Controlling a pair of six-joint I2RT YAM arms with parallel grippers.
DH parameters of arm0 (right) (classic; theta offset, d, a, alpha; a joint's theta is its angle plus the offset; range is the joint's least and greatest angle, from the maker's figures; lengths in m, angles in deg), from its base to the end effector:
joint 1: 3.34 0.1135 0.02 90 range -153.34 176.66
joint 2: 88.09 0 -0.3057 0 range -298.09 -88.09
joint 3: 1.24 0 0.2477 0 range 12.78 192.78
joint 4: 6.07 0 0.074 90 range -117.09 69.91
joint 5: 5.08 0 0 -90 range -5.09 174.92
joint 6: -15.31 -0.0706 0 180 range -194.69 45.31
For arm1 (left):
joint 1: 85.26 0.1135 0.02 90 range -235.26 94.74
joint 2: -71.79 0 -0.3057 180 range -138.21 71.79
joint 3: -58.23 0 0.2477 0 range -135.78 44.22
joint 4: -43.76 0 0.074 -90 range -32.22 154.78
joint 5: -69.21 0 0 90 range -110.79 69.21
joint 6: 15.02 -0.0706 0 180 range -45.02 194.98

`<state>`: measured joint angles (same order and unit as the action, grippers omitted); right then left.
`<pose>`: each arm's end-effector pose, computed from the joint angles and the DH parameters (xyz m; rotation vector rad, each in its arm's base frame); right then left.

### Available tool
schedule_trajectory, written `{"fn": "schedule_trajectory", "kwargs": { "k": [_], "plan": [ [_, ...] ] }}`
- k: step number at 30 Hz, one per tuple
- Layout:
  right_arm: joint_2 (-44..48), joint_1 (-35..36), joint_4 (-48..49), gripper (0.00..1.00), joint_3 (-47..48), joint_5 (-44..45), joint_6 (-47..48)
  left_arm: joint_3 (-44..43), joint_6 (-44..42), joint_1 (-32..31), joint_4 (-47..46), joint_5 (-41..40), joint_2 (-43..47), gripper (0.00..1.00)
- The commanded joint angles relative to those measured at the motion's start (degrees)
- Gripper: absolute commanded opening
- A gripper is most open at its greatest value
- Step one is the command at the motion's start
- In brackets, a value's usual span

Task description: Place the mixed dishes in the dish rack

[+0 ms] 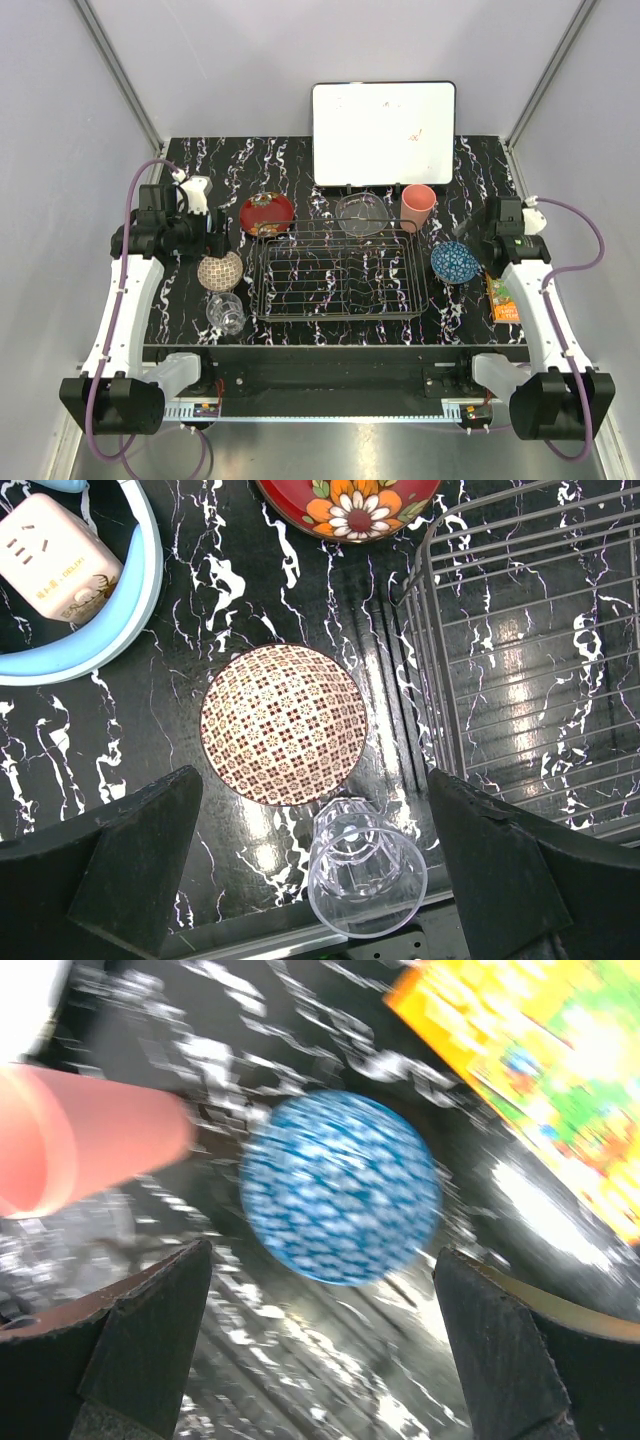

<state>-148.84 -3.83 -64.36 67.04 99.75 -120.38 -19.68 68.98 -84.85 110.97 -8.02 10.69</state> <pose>0.2060 -0.0198 0.3025 1.0500 2.1773 0.0407 0.2005 -0.0142 0.3427 0.2164 2.4238 -0.2227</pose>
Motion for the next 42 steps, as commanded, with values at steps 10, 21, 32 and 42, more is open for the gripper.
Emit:
{"fn": "schedule_trajectory", "kwargs": {
  "k": [10, 21, 32, 42],
  "plan": [
    [-5.78, 0.14, -5.93, 0.88, -8.38, 7.14, -8.54, 0.09, -1.73, -0.14, -2.74, -1.7, 1.95, 0.99],
    [-13.06, 0.23, 1.2, 0.5, -10.22, 8.81, -9.42, 0.62, -1.82, -0.05, -2.92, -2.14, 2.57, 0.99],
    [-15.19, 0.23, 3.14, 0.07, -11.11, 7.06, -8.54, 0.44, -2.79, -0.14, -2.92, -3.37, 4.06, 0.99],
    [0.1, 5.57, -2.92, 0.0, -8.92, 9.6, -5.81, -0.79, -2.88, -0.14, -2.48, -3.54, 4.24, 0.99]
  ]
}}
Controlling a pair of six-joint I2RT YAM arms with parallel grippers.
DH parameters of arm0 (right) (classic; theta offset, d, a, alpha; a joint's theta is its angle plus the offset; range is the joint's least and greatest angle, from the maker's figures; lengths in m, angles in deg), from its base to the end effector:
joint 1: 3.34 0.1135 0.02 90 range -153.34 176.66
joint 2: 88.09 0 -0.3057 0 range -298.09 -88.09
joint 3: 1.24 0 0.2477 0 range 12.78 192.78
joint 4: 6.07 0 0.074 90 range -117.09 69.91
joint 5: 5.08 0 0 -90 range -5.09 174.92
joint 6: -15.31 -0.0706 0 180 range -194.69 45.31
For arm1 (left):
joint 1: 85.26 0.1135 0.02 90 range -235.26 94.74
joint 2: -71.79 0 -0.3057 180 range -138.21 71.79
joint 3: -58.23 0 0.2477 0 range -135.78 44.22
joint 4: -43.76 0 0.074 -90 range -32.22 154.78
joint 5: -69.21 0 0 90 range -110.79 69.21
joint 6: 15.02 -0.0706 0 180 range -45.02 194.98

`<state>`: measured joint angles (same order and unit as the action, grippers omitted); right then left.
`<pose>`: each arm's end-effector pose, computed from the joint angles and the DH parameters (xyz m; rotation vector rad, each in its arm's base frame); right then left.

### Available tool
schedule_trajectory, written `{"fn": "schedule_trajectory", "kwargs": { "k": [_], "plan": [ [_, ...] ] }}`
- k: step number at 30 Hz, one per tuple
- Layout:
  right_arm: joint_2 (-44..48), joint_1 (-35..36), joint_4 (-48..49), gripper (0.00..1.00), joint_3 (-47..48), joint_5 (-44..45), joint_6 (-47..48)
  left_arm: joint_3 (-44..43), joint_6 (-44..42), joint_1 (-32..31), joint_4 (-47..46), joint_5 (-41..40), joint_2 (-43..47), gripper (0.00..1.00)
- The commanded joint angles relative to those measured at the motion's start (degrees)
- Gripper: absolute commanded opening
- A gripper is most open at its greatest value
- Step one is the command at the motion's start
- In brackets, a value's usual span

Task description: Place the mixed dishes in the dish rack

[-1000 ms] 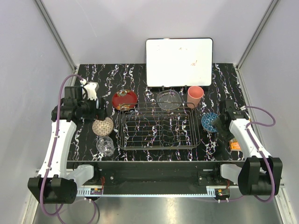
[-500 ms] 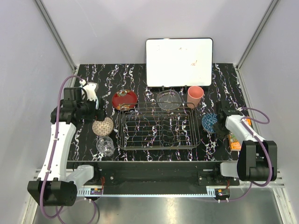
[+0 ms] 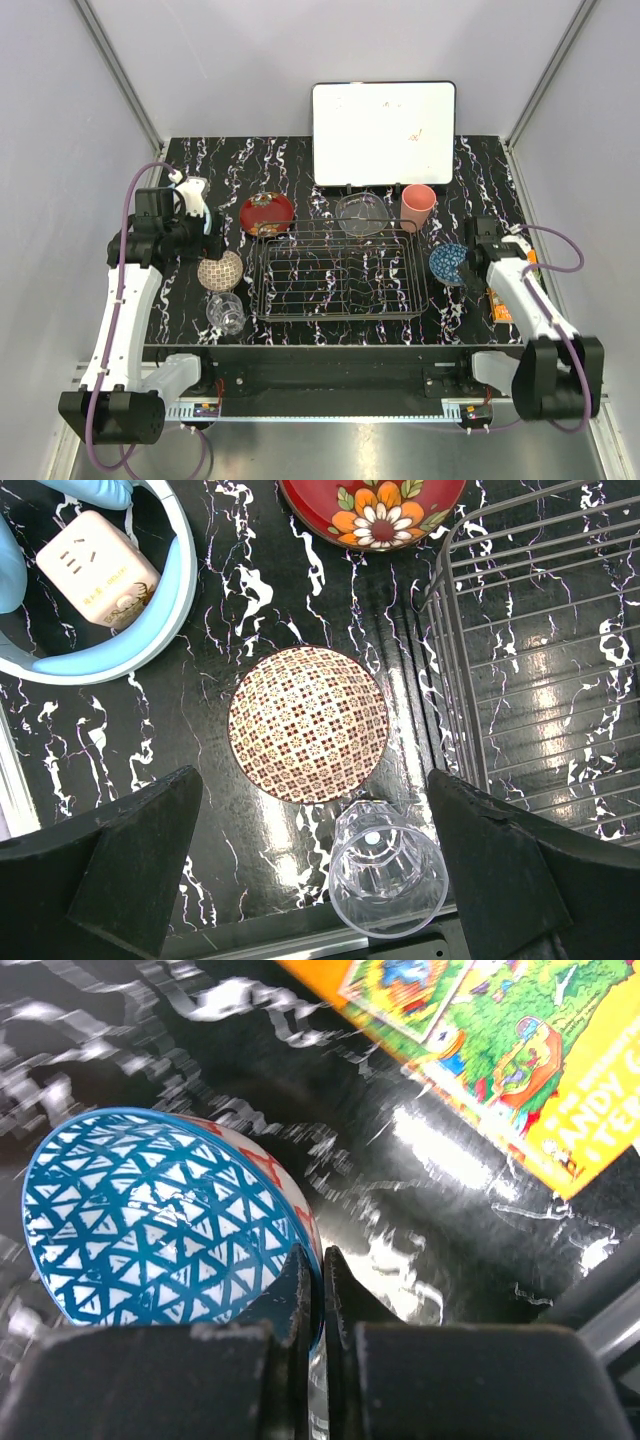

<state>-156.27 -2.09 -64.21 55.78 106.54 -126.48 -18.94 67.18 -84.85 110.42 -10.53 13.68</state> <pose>0.1993 -0.0217 0.2187 1.2121 2.3518 -0.2361 0.1895 -0.0112 0.3480 0.2369 2.3775 -0.1475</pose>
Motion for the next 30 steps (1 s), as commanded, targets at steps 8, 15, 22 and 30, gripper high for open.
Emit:
{"fn": "schedule_trajectory", "kwargs": {
  "k": [8, 15, 22, 30],
  "plan": [
    [7.01, 21.93, -19.67, 0.0, 18.67, 30.8, -4.71, -2.23, -0.12, -0.05, -1.14, -0.59, 0.98, 0.99],
    [0.43, 32.84, -34.97, 0.0, 26.51, 44.1, -16.41, -1.88, -0.2, -0.05, -0.61, -1.21, 1.59, 0.99],
    [-17.47, 43.91, -48.61, 0.0, 34.6, 52.63, -26.0, -1.36, -0.21, -0.05, -0.52, -1.91, 1.77, 0.99],
    [-25.85, 48.4, -48.52, 0.0, 37.33, 54.75, -24.33, -0.65, -1.35, -0.14, -0.17, -3.23, 2.56, 0.99]
  ]
}}
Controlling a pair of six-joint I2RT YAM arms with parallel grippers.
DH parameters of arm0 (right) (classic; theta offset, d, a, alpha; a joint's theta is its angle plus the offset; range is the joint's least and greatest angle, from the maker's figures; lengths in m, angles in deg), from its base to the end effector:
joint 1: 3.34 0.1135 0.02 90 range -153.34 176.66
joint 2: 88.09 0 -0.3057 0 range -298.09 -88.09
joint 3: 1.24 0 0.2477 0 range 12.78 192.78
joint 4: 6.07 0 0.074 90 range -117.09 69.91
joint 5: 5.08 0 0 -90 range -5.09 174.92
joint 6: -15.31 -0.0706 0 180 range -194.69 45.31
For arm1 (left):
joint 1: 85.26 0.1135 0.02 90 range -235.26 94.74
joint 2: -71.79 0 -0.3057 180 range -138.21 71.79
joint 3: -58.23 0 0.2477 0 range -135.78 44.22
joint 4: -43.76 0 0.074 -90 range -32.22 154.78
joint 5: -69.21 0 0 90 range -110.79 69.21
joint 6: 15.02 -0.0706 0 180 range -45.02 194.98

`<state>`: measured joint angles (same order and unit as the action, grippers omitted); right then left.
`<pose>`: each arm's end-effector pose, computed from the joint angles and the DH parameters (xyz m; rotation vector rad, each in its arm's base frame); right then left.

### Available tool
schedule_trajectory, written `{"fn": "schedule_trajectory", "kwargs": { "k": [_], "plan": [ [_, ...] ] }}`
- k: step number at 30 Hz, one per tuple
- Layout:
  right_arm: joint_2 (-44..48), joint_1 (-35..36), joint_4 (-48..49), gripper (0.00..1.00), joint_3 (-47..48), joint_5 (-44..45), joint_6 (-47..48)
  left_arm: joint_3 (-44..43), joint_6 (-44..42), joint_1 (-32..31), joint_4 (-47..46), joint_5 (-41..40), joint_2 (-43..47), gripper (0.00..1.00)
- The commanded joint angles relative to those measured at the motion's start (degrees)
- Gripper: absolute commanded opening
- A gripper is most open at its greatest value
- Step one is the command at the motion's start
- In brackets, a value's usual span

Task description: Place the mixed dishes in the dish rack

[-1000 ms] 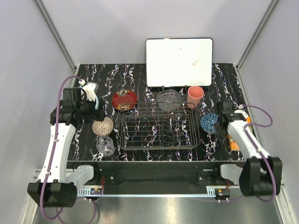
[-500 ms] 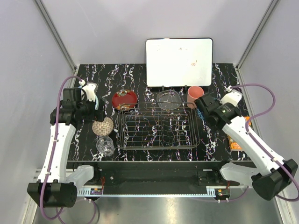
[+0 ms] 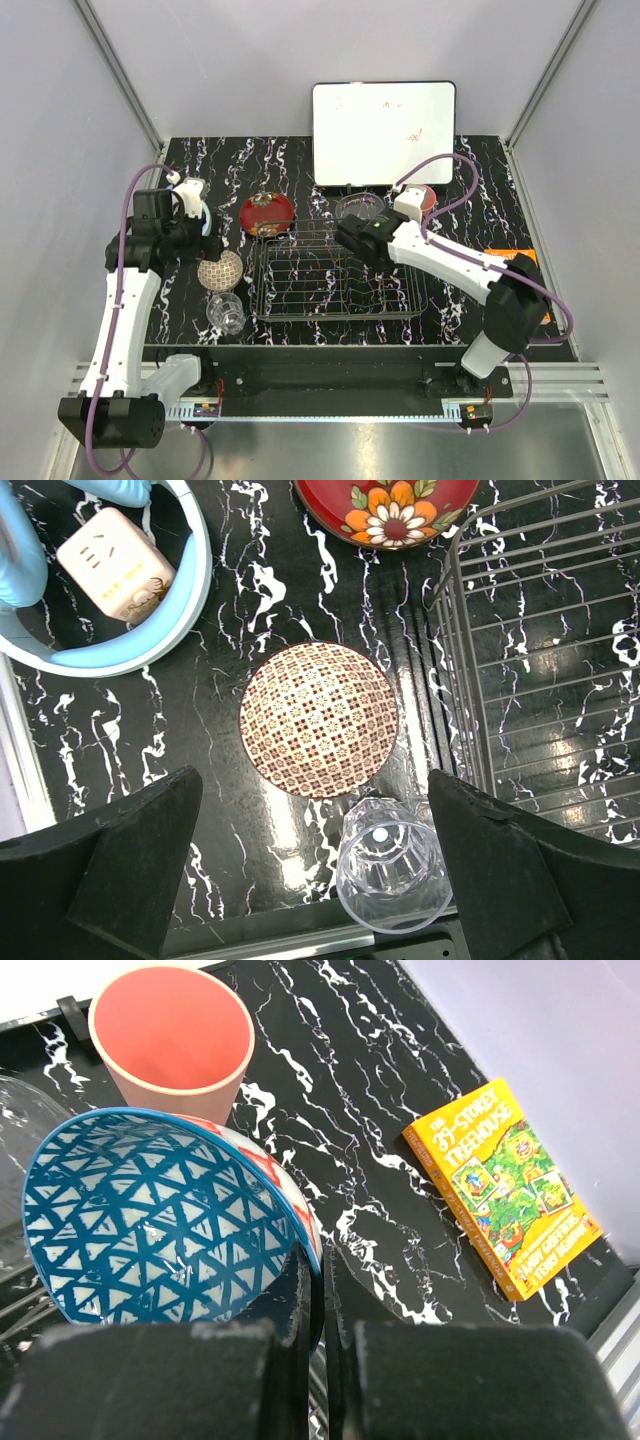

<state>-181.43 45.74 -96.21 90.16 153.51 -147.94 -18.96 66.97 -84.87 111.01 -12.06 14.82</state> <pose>0.2342 0.1698 0.3106 0.3964 1.9703 -0.6930 0.1839 -0.0095 0.3502 0.2296 2.3711 -0.1126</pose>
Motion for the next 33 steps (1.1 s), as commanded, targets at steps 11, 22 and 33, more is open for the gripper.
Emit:
{"fn": "schedule_trajectory", "kwargs": {
  "k": [11, 22, 33],
  "plan": [
    [-5.18, 1.81, -16.52, 0.0, 1.46, 4.8, 0.65, -0.63, -1.22, -0.03, -0.76, -1.7, 1.33, 0.99],
    [-6.5, 2.25, -16.43, 0.0, -1.01, 2.68, 2.06, -0.37, -1.22, -0.12, -0.85, -1.61, 1.86, 0.99],
    [-10.8, 3.48, -16.52, 0.18, -0.22, 0.66, 4.35, -0.37, -1.75, -0.12, -0.85, -1.79, 1.95, 0.99]
  ]
}}
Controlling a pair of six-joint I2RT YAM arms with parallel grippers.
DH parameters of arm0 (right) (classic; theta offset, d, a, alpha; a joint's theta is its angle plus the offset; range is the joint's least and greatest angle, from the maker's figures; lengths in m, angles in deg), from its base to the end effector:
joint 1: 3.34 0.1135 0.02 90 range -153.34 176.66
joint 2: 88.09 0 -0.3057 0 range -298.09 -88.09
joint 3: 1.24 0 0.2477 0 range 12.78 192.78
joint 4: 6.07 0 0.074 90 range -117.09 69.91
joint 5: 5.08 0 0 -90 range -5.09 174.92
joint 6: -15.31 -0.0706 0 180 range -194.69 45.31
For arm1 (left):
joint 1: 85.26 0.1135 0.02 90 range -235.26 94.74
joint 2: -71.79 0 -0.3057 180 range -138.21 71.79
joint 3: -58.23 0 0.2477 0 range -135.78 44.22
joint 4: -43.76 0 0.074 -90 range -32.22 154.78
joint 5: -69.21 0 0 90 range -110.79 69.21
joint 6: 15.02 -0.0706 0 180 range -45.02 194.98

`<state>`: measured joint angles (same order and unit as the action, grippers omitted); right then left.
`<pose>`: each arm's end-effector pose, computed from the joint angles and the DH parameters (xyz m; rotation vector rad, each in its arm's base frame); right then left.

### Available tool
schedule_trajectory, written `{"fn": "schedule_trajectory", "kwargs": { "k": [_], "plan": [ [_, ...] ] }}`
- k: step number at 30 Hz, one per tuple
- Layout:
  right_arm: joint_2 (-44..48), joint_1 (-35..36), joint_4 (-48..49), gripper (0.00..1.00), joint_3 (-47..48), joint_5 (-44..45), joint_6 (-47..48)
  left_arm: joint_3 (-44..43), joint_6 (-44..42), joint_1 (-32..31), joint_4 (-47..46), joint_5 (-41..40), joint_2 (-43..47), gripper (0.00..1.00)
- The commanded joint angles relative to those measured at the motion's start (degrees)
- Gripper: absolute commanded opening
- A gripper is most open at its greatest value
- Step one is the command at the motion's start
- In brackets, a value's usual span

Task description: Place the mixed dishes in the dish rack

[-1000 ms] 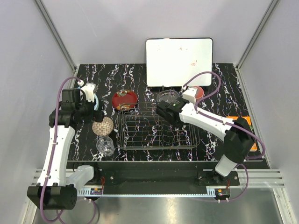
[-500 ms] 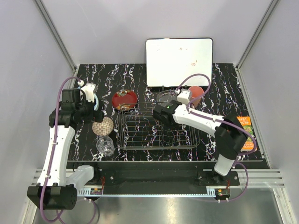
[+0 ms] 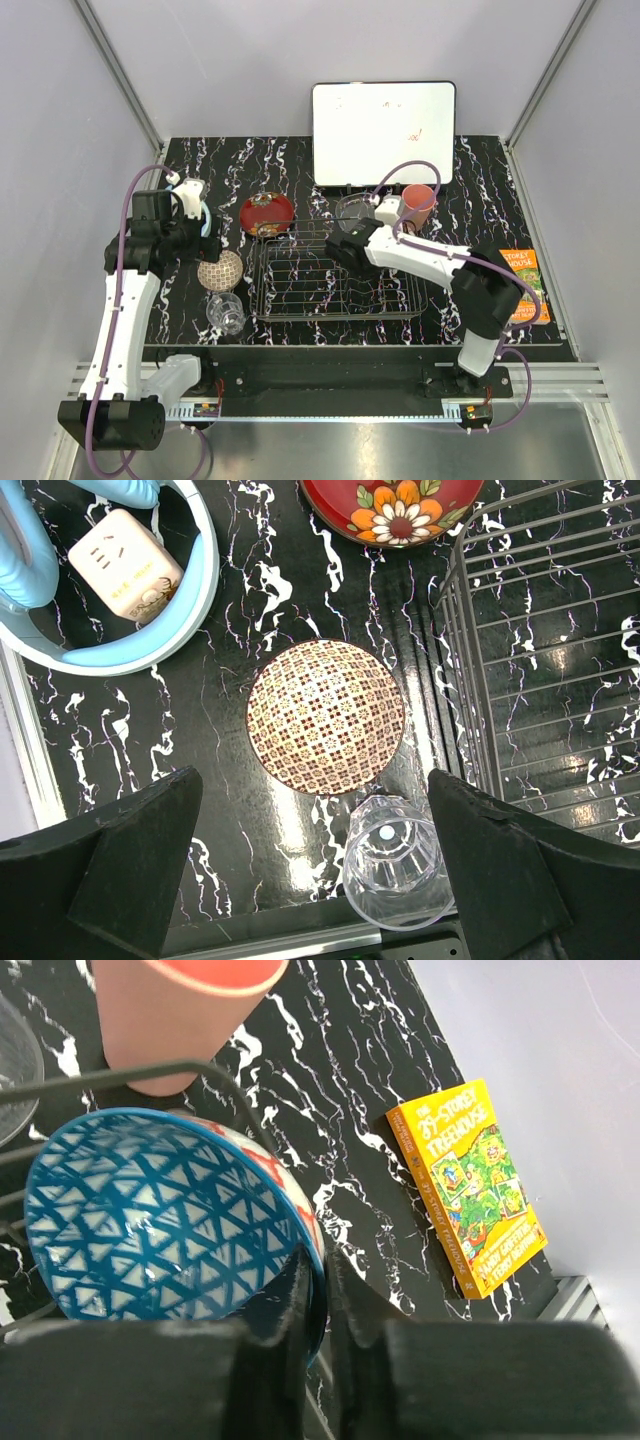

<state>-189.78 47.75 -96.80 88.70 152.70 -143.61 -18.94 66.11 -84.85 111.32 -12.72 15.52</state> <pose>0.2410 0.1945 0.2641 0.1693 2.0528 -0.8844 0.1805 -0.0086 0.3514 0.2416 2.3643 -0.0907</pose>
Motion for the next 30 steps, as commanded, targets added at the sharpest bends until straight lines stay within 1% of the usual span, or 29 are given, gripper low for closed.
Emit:
{"fn": "schedule_trajectory", "kwargs": {
  "k": [1, 3, 5, 7, 11, 14, 15, 19, 22, 23, 25, 26, 27, 29, 30],
  "plan": [
    [-3.33, 1.73, -15.84, 0.23, 1.33, 1.29, -0.07, -0.3, -1.07, -0.14, -1.07, -1.22, 1.25, 0.99],
    [-3.69, 2.26, -15.93, 0.32, 1.69, 0.86, -0.42, -0.21, -1.24, -0.14, -1.07, -1.48, 1.25, 0.99],
    [-4.04, 2.43, -15.93, 0.36, 1.86, 0.68, -0.68, -0.04, -1.51, -0.14, -1.15, -1.66, 1.34, 0.99],
    [-3.87, 2.43, -15.93, 0.38, 2.13, 0.59, -0.68, -0.04, -1.6, -0.14, -1.15, -1.57, 1.16, 0.99],
    [-2.38, 2.7, -15.93, 0.46, 3.18, 0.15, -0.51, -0.04, -1.68, -0.05, -1.07, -0.43, 0.72, 0.99],
    [-0.97, 3.22, -15.84, 0.64, 5.63, -0.03, 0.98, 0.49, -2.47, -0.14, -1.15, 1.5, 0.2, 0.98],
    [-0.62, 3.4, -15.75, 0.73, 6.43, -0.03, 1.6, 0.66, -2.82, -0.14, -1.07, 1.94, 0.02, 0.98],
    [0.44, 3.4, -15.93, 0.86, 10.64, -1.25, 4.06, 1.1, -3.44, -0.14, -1.07, 2.38, -0.86, 0.96],
    [2.28, 3.49, -15.93, 0.88, 13.8, -2.39, 5.2, 1.98, -4.67, -0.14, -0.72, 4.13, -0.95, 0.95],
    [3.07, 3.4, -15.93, 0.88, 14.6, -2.57, 5.21, 2.33, -5.28, -0.14, -0.28, 5.36, -0.95, 0.92],
    [6.75, 3.4, -15.93, 0.88, 16.96, -3.01, 4.77, 3.3, -7.39, -0.05, 0.68, 8.52, -0.95, 0.89],
    [8.33, 3.4, -15.84, 0.88, 17.76, -3.01, 4.42, 3.74, -7.83, -1.88, 1.47, 9.14, -0.95, 0.88],
    [11.92, 3.49, -15.84, 0.88, 18.9, -2.93, 3.37, 4.7, -8.71, -3.73, 1.92, 9.32, -1.03, 0.87],
    [15.8, 3.4, -15.84, 0.88, 19.35, -2.4, 1.61, 4.45, -8.8, -4.8, 2.79, 9.59, -1.91, 0.85],
    [19.56, 3.4, -15.67, 0.88, 18.83, -2.05, -0.4, 4.44, -9.15, -5.41, 2.89, 9.59, -2.61, 0.84]
  ]
}}
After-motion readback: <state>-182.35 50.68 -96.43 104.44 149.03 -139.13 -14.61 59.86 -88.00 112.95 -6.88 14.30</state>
